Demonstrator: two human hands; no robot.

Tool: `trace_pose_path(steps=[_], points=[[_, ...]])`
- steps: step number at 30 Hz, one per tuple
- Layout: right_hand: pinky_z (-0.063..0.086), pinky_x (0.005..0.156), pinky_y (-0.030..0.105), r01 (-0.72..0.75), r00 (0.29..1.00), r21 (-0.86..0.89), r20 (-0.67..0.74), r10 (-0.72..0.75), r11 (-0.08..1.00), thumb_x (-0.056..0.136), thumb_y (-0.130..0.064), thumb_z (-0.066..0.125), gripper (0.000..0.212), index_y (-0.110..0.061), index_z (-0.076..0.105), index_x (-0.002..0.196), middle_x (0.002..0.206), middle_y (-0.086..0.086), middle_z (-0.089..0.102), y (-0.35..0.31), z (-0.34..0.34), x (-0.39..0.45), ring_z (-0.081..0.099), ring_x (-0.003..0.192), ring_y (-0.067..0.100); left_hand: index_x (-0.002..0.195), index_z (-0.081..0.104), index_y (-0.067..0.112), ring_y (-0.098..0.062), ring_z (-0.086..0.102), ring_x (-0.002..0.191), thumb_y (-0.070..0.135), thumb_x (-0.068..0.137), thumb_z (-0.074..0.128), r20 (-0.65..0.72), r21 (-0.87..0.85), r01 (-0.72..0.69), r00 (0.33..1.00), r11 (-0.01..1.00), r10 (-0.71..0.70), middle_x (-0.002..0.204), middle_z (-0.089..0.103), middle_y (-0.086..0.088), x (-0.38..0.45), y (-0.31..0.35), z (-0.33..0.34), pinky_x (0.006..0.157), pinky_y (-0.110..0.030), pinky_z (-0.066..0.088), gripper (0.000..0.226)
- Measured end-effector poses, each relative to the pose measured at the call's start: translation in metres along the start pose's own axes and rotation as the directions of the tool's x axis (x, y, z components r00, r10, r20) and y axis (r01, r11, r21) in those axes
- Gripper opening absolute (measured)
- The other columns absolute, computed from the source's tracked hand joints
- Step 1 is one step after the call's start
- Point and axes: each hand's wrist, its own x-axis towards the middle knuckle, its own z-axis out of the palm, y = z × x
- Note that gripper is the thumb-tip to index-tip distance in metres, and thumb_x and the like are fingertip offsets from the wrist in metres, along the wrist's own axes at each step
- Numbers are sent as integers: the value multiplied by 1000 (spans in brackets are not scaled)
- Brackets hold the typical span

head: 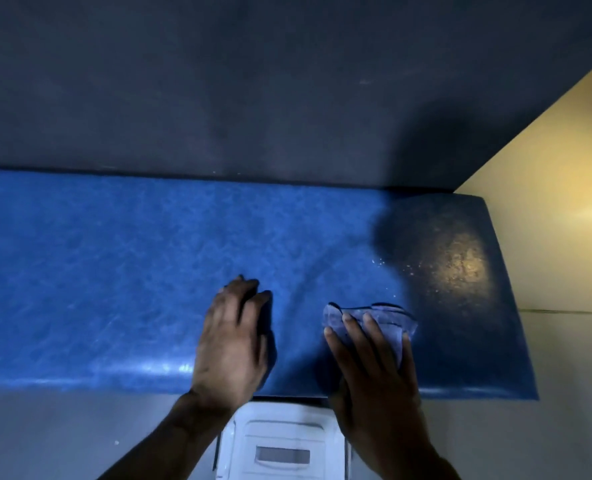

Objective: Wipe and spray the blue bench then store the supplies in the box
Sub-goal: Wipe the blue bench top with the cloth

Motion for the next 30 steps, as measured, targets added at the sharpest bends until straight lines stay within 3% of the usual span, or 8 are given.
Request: trace_pose_path(steps=[3,8,12,16,20,24,30], points=[[34,110,67,70,997,4,-10,-70,998,78,-34,58,68,-27,54,145,159,-4,45,14,-2,-1,41,148,26,128,62,9,-35,43,142,17,85,51,28,-10,-7,1000,1000,7,140,54,-14,8,47,27,113,-54,39,46],[29,114,66,138,990,36,-32,-137,990,78,-31,57,66,-28,57,144,157,0,48,40,7,32,37,150,23,125,59,12,-36,40,144,17,85,56,-66,50,180,982,982,-177,138,51,-14,15,84,52,117,-54,36,40],[17,119,67,146,983,-29,113,-142,989,79,-41,42,74,-33,42,153,165,0,36,71,3,100,24,156,23,124,60,10,-37,42,143,10,75,61,-120,113,178,979,977,-165,137,52,-15,14,84,59,118,-53,34,49],[7,119,70,73,985,-10,159,-71,997,86,-42,31,69,-41,33,155,169,-1,25,95,1,165,14,158,24,125,61,11,-36,39,146,15,72,55,-114,143,193,977,971,-178,140,53,-15,16,82,61,120,-53,30,54],[6,116,75,-64,977,38,208,55,997,93,-44,33,65,-44,21,157,171,0,13,104,1,193,1,159,25,126,61,11,-37,40,145,17,75,51,-126,140,186,978,972,-169,140,53,-16,17,83,61,119,-54,32,52],[16,113,75,-212,965,21,160,206,977,91,-46,38,62,-38,35,153,164,8,30,95,-3,190,15,156,31,126,57,13,-38,40,144,14,74,54,-130,145,185,977,972,-166,139,52,-16,16,83,60,116,-56,34,52],[20,115,69,-204,974,29,111,199,979,88,-47,44,61,-31,52,146,157,9,45,95,-11,109,31,151,30,121,56,12,-38,45,140,4,84,60,-162,122,177,974,977,-156,133,53,-15,16,92,58,110,-56,41,38]])
